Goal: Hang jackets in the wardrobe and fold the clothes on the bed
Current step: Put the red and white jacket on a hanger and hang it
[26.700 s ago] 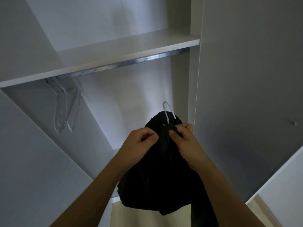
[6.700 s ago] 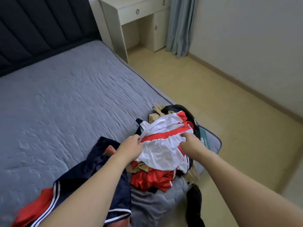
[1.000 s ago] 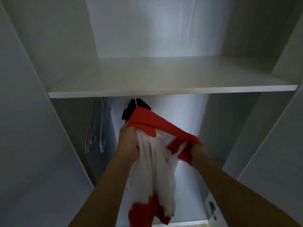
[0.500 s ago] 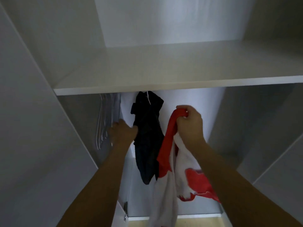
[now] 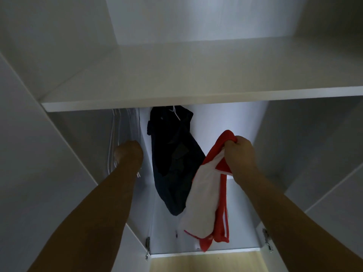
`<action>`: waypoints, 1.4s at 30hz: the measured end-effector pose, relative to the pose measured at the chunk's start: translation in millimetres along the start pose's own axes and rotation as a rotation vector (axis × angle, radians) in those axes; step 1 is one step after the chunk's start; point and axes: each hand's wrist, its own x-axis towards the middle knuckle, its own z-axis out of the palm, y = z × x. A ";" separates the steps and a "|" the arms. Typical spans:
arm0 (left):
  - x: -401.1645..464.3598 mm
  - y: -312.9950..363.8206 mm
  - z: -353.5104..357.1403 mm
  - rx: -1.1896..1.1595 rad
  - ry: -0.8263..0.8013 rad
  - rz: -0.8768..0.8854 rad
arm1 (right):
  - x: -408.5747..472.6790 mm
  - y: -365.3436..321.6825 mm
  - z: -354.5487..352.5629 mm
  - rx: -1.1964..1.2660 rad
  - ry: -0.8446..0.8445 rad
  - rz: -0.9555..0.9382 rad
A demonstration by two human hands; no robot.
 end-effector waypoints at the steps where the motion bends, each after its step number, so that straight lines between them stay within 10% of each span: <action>1: -2.3 -1.8 0.9 -0.024 0.024 -0.017 | -0.2 0.1 -0.9 0.024 -0.004 0.027; 15: -93.9 -22.7 -17.2 -0.901 0.377 -0.095 | -17.0 -0.8 -41.1 0.217 -0.265 0.283; 33: -452.4 -45.2 -65.5 -0.792 0.244 0.157 | -32.0 46.5 -103.7 -0.226 -0.523 0.303; 42: -488.2 -30.6 -84.3 -0.845 0.256 0.299 | -34.0 47.5 -121.4 -0.428 -0.549 0.104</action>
